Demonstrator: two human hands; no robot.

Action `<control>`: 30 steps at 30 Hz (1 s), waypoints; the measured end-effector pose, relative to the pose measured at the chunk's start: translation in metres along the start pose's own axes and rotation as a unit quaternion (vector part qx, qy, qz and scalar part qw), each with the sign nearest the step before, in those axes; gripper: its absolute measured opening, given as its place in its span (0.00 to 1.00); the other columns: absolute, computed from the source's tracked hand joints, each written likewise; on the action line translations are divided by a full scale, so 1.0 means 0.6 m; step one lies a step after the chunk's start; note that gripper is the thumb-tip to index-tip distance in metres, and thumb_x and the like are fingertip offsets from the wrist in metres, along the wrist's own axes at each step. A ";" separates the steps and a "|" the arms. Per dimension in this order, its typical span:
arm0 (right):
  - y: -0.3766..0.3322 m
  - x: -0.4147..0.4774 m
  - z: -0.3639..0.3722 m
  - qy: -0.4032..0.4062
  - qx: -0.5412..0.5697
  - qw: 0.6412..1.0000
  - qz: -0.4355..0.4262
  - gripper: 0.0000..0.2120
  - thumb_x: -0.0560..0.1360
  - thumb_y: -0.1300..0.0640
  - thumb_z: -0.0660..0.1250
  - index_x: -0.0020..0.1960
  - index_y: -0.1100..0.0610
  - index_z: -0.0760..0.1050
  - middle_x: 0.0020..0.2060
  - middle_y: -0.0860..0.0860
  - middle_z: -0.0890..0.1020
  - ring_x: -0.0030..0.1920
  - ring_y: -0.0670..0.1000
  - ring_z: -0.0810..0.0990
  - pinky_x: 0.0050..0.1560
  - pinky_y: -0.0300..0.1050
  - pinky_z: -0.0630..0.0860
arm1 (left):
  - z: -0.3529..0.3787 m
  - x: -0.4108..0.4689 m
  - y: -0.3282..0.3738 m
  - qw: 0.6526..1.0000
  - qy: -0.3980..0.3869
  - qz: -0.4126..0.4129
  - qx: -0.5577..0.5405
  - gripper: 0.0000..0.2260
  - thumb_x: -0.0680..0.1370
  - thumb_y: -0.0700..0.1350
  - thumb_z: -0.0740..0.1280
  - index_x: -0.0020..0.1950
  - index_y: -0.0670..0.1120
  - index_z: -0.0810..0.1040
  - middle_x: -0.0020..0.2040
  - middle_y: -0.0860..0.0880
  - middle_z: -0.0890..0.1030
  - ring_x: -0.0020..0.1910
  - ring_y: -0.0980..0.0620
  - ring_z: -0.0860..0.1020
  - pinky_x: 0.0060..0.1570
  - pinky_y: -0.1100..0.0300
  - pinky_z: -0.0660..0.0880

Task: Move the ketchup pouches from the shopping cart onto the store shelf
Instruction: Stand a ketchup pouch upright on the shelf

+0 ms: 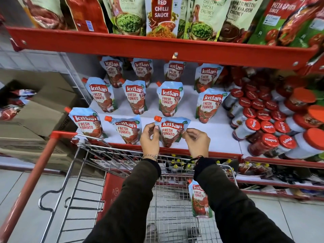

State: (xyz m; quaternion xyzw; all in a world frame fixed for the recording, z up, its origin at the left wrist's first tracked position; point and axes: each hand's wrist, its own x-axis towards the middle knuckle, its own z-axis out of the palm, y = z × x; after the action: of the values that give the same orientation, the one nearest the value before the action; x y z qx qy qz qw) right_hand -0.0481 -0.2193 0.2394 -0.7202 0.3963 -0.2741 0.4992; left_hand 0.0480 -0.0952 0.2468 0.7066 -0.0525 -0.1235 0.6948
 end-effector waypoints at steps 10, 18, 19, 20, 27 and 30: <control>0.004 -0.009 0.001 -0.004 -0.001 1.000 0.003 0.07 0.74 0.57 0.73 0.49 0.59 0.84 0.40 0.50 0.86 0.38 0.40 0.82 0.39 0.21 0.73 | -0.003 -0.012 -0.006 1.000 0.008 -0.003 -0.017 0.04 0.80 0.42 0.65 0.54 0.46 0.77 0.51 0.45 0.81 0.57 0.42 0.81 0.62 0.38 0.77; 0.010 -0.024 -0.007 -0.021 0.008 1.000 -0.010 0.03 0.74 0.54 0.74 0.47 0.51 0.82 0.40 0.45 0.84 0.41 0.38 0.82 0.44 0.35 0.81 | -0.002 -0.027 -0.014 1.000 0.020 0.005 0.012 0.11 0.80 0.39 0.64 0.62 0.38 0.77 0.59 0.37 0.81 0.62 0.39 0.79 0.65 0.40 0.76; 0.010 -0.025 -0.008 -0.026 0.009 1.000 -0.006 0.04 0.74 0.54 0.74 0.48 0.52 0.82 0.41 0.46 0.85 0.41 0.41 0.83 0.46 0.41 0.83 | -0.002 -0.029 -0.013 1.000 0.020 0.005 0.018 0.12 0.80 0.39 0.64 0.62 0.38 0.77 0.60 0.37 0.81 0.62 0.40 0.79 0.65 0.40 0.75; 0.010 -0.026 -0.010 -0.030 0.009 1.000 -0.002 0.06 0.74 0.55 0.74 0.50 0.53 0.83 0.43 0.47 0.86 0.42 0.44 0.84 0.48 0.46 0.84 | -0.001 -0.032 -0.012 0.999 0.020 0.006 0.026 0.13 0.81 0.40 0.64 0.64 0.37 0.77 0.61 0.37 0.81 0.63 0.40 0.79 0.65 0.40 0.75; 0.021 -0.045 -0.031 -0.025 -0.001 1.000 0.010 0.11 0.74 0.55 0.73 0.55 0.56 0.82 0.43 0.48 0.86 0.40 0.36 0.80 0.40 0.20 0.74 | 0.000 -0.058 -0.018 0.997 0.060 0.038 0.034 0.15 0.80 0.41 0.64 0.66 0.42 0.74 0.65 0.43 0.78 0.65 0.43 0.77 0.65 0.51 0.77; 0.043 -0.070 -0.045 -0.025 0.008 0.999 0.023 0.10 0.74 0.55 0.74 0.54 0.55 0.83 0.38 0.41 0.83 0.39 0.34 0.81 0.40 0.20 0.73 | 0.004 -0.082 -0.044 0.993 0.098 0.062 0.024 0.12 0.80 0.40 0.65 0.63 0.45 0.75 0.64 0.43 0.78 0.61 0.46 0.78 0.53 0.74 0.74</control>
State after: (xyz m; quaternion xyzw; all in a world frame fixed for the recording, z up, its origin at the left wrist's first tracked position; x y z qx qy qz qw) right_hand -0.0996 -0.2020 0.2247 -0.7132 0.3981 -0.2475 0.5211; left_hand -0.0027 -0.0848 0.2257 0.7268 -0.0305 -0.0092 0.6861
